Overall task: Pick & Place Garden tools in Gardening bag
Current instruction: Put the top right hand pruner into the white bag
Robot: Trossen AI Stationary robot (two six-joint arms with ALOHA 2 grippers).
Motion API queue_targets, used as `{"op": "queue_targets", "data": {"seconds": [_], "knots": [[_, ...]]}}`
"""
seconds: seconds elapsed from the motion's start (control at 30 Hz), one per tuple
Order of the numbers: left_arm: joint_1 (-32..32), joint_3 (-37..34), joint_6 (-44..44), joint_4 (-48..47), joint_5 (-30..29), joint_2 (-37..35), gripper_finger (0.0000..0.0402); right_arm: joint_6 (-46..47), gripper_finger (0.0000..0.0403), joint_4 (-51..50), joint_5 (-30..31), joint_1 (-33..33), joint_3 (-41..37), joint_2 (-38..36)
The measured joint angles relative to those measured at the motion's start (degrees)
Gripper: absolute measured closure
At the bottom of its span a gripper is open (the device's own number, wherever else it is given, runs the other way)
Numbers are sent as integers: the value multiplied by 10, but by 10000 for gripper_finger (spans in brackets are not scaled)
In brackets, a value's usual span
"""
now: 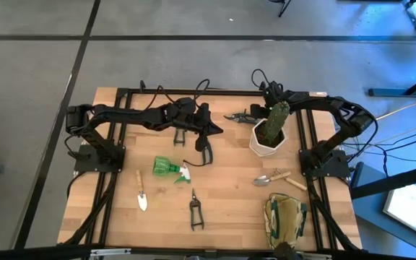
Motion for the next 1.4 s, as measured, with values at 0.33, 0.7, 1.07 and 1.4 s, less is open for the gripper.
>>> {"op": "queue_targets", "data": {"seconds": [0.33, 0.7, 1.07, 1.4], "knots": [[0, 0, 0, 0, 0, 0, 397, 0, 380, 12, -7, 2, 3, 0], [0, 0, 0, 0, 0, 0, 398, 4, 380, 33, -12, 12, 3, 0], [0, 0, 0, 0, 0, 0, 399, 0, 380, -5, -5, 5, 3, 0], [0, 0, 2, -1, 0, 0, 395, -5, 380, -15, -8, 6, 3, 0]]}}
